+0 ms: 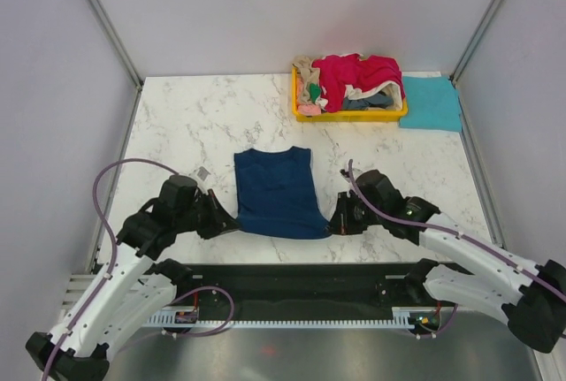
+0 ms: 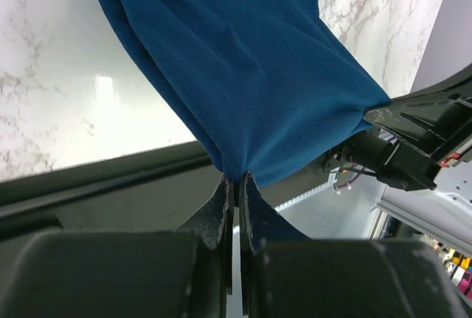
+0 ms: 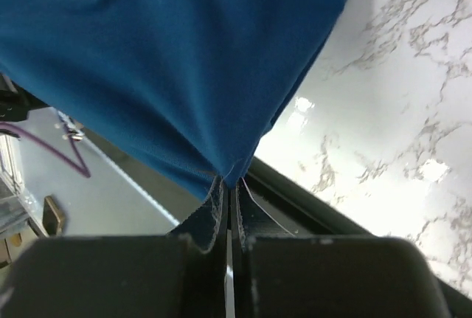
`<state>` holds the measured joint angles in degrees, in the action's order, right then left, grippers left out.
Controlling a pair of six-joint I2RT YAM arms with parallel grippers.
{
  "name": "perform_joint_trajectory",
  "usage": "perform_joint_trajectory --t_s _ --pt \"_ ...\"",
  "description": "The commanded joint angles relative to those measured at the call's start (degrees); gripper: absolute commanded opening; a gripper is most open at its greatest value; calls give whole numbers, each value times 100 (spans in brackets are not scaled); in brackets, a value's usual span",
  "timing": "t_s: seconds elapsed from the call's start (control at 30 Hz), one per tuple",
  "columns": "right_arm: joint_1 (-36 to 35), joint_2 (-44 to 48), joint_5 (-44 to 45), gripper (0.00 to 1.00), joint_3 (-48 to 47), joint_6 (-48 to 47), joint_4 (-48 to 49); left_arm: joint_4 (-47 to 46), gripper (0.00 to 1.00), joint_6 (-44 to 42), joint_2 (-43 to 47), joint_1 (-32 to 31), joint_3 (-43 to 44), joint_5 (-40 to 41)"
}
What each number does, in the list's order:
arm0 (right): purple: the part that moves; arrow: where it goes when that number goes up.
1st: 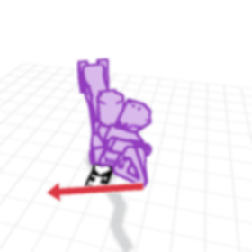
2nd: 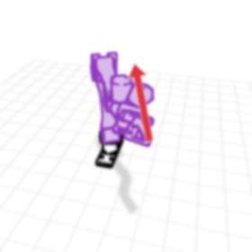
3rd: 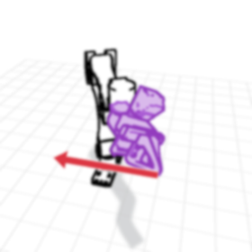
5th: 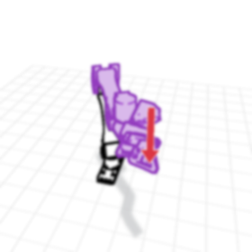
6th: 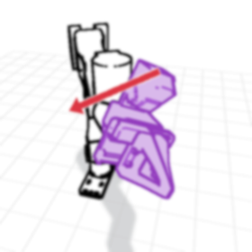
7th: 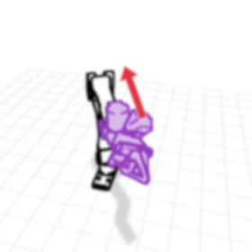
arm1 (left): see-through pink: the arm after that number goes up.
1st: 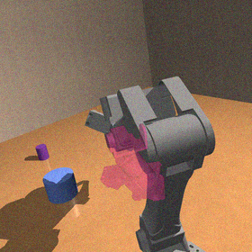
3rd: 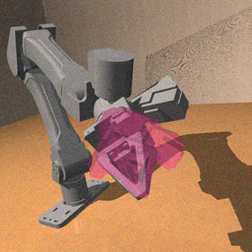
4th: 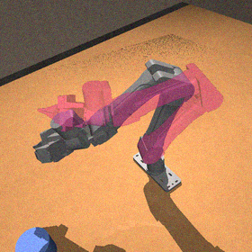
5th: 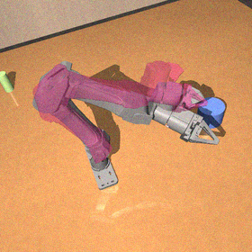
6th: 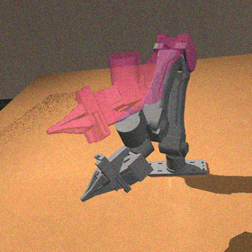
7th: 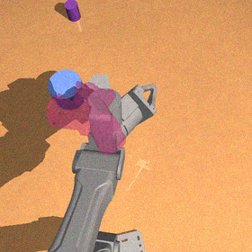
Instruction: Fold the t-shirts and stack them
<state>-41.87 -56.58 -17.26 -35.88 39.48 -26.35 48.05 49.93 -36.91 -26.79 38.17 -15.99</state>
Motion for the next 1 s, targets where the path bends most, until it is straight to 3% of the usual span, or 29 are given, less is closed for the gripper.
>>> perform_joint_trajectory --t_s 0.0,0.3,0.4,0.97 --pt "-102 314 521 0 -602 341 -1038 898 2 79 -62 -2 715 254" --pt "-50 -1205 1540 0 -2544 -643 -1426 855 2 -677 -1380 42 1763 1009" --pt "265 -1698 1437 0 -2933 -916 -1408 697 2 -950 -1880 147 2132 1115" --pt "1233 -3455 917 0 -3917 -1663 -1109 -146 2 -1926 -4043 1404 3160 193"
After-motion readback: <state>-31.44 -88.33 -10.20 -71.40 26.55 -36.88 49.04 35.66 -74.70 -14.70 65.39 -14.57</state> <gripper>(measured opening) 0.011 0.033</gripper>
